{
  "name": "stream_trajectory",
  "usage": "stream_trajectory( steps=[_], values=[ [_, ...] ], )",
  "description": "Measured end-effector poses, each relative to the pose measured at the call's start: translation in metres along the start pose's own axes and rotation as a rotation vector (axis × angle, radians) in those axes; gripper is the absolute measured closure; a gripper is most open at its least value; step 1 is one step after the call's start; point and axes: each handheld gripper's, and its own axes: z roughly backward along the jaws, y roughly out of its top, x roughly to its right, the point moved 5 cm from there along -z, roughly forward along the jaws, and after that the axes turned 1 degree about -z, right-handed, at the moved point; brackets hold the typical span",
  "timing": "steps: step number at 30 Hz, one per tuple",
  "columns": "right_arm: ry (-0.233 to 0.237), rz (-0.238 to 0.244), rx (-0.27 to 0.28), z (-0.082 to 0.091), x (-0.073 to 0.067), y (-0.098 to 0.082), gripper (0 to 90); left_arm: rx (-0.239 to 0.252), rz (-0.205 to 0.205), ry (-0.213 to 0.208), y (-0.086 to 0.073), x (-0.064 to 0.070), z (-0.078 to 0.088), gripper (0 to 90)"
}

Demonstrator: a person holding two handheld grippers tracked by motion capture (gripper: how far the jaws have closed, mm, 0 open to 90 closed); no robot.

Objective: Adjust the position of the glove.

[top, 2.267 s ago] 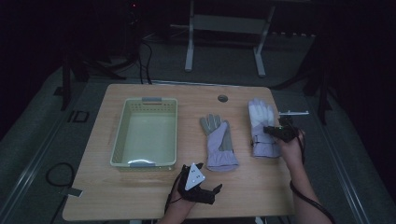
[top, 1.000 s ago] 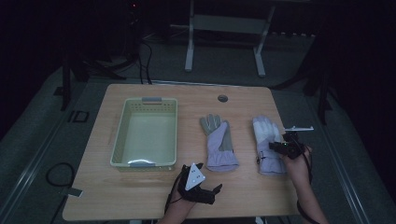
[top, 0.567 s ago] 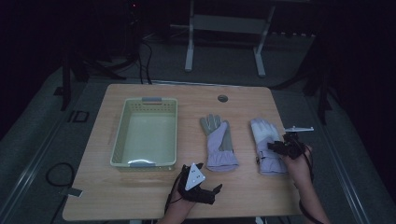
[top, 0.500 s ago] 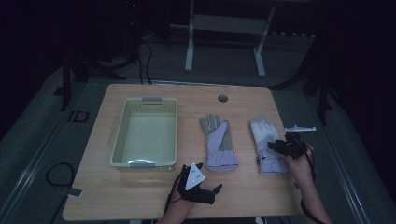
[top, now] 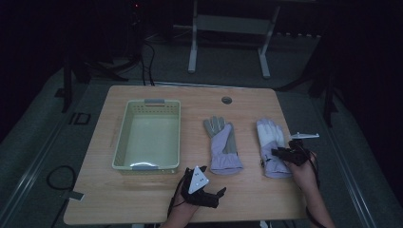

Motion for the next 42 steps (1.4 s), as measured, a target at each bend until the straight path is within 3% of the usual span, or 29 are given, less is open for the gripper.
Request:
stream_trajectory(
  steps=[5, 9, 19, 26, 35, 42],
  values=[
    [0.022, -0.054, 0.016, 0.007, -0.001, 0.002, 78.3, 0.001, 0.005, 0.001, 0.0, 0.0, 0.0, 1.9],
    [0.062, -0.078, 0.041, 0.023, -0.005, 0.011, 79.6, 0.0, 0.008, 0.0, 0.0, -0.001, 0.0, 1.9],
    [0.1, -0.034, 0.139, 0.073, -0.034, 0.056, 79.7, 0.002, 0.01, -0.002, 0.0, -0.001, 0.0, 1.9],
    [0.122, 0.022, 0.225, 0.096, -0.071, 0.086, 79.6, 0.002, 0.005, 0.0, 0.0, 0.0, 0.0, 1.9],
    [0.181, 0.097, 0.246, 0.095, -0.132, 0.108, 79.5, 0.004, 0.0, 0.003, 0.0, 0.0, 0.0, 1.9],
    [0.204, 0.106, 0.199, 0.071, -0.168, 0.108, 79.4, 0.005, -0.006, 0.003, 0.0, 0.001, 0.0, 1.9]
  ],
)
